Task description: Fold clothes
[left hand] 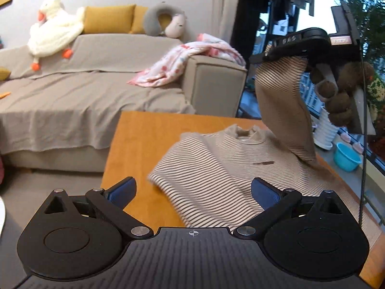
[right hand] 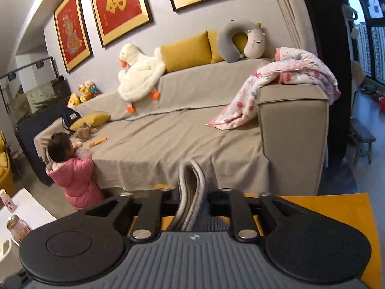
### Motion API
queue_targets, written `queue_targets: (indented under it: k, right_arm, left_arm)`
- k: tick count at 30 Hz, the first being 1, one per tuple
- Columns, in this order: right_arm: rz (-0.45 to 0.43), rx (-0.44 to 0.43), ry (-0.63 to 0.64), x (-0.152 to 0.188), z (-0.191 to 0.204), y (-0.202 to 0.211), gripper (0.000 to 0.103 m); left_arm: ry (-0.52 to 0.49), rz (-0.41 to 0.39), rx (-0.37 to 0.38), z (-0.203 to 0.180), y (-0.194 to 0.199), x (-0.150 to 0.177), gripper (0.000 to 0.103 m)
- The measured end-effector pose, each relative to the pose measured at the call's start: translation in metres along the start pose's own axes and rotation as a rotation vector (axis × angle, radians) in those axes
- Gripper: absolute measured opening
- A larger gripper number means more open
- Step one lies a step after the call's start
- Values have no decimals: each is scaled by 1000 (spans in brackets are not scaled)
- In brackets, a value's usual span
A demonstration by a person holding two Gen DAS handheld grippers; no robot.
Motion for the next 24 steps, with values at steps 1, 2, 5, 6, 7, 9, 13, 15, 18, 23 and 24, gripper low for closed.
queue_targets:
  k: [1,2,5,6,7,9,13,15,18,23,24]
  right_arm:
    - [-7,-6,-3,-1,1,3,33]
    - [-15,-11,2,-1,1,8,34]
    - [-18,-6,43,5,0,21,44]
    - [-10,-2,53,9,-2,24,47]
    - [6,1,60,14,-4,27,53]
    - [50,8,78,29,-9,34,56]
    - [143,22,147,66,-17,47,62]
    - [147,61,161,78,-32,49,64]
    - [153,119,182,96,-53,53,64]
    - [154,222,236,125,-86,58,64]
    - [146,233,257,130,-90,60,64]
  left_arm:
    - [6,3,-2,1,0,1,103]
    - [12,7,-3,3,-1,3,103]
    - [27,14,5,6,-5,6,103]
    - [32,16,8,7,-7,7,103]
    - [38,19,11,7,-9,8,103]
    - [46,24,17,6,-12,10,103]
    - [56,33,35,5,-17,12,103]
    - [79,36,54,6,-20,9,103]
    - [142,25,106,7,-29,0,103]
    - [231,63,163,2,-67,-19,103]
    - [236,87,157,-1,-77,-21,102]
Point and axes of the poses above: each gripper's, at about its wrist camera, not at the fingertips, and y roughly against the way its jaws point, z to its left, x to its underside, the point moved 1 cm from there along -y, roughly the way its jaws point, and after that the axes turned 15 degrees about -y, right-handed, at the moved point
